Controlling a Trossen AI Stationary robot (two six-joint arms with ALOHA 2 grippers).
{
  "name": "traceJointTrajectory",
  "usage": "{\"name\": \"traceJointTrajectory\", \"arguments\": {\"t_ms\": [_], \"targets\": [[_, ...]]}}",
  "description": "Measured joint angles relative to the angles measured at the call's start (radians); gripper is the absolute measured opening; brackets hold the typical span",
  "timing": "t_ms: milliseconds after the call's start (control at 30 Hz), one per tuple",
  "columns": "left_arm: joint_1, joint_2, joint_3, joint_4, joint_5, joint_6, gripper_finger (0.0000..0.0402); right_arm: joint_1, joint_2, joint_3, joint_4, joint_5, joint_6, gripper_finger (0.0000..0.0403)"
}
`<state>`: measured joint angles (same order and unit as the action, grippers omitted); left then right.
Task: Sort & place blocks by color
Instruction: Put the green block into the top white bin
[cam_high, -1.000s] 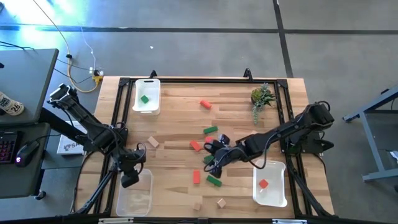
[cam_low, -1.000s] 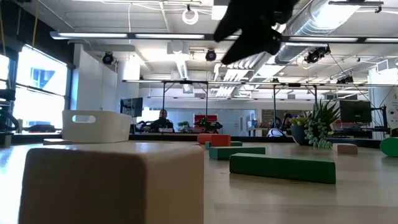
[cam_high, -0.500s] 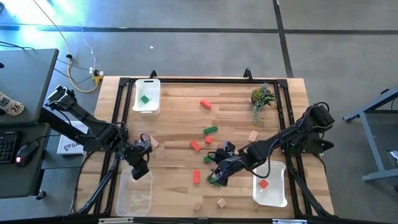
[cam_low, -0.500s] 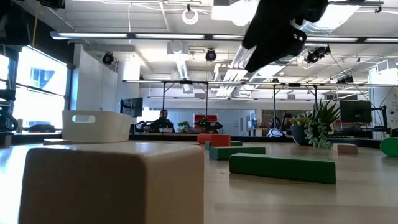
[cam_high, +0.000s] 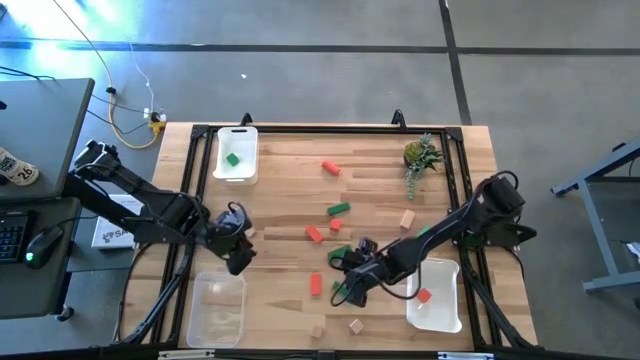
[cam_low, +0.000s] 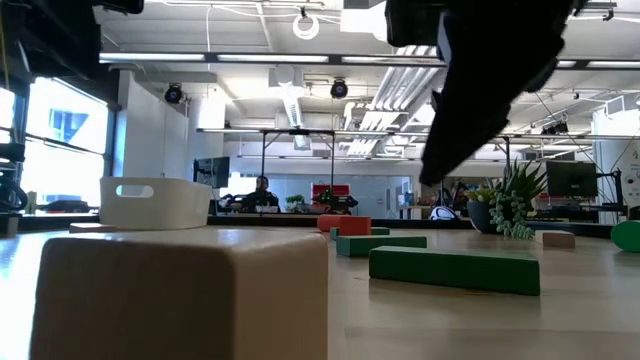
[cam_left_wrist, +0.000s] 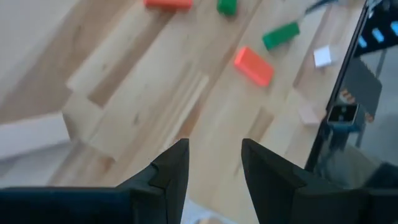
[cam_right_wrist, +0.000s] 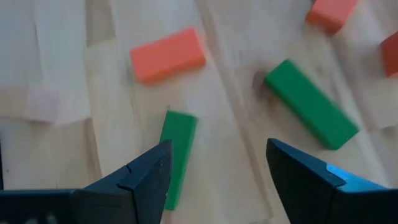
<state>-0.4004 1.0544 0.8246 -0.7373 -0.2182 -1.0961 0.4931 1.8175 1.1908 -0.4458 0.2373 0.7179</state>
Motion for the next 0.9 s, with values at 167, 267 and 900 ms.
{"name": "traceJointTrajectory", "arguments": {"t_ms": [167, 267, 900], "targets": [[0.016, 0.000, 0.000, 0.009, -0.037, 0.019, 0.0133, 0.026, 0.038, 0.000, 0.003, -0.030, 0.034, 0.0245], [0.016, 0.000, 0.000, 0.009, -0.035, 0.019, 0.0133, 0.038, 0.054, 0.000, 0.005, -0.053, 0.057, 0.0245], [0.016, 0.000, 0.000, 0.009, -0.031, 0.029, 0.0133, 0.060, 0.154, 0.002, 0.067, -0.048, 0.069, 0.0245]]}}
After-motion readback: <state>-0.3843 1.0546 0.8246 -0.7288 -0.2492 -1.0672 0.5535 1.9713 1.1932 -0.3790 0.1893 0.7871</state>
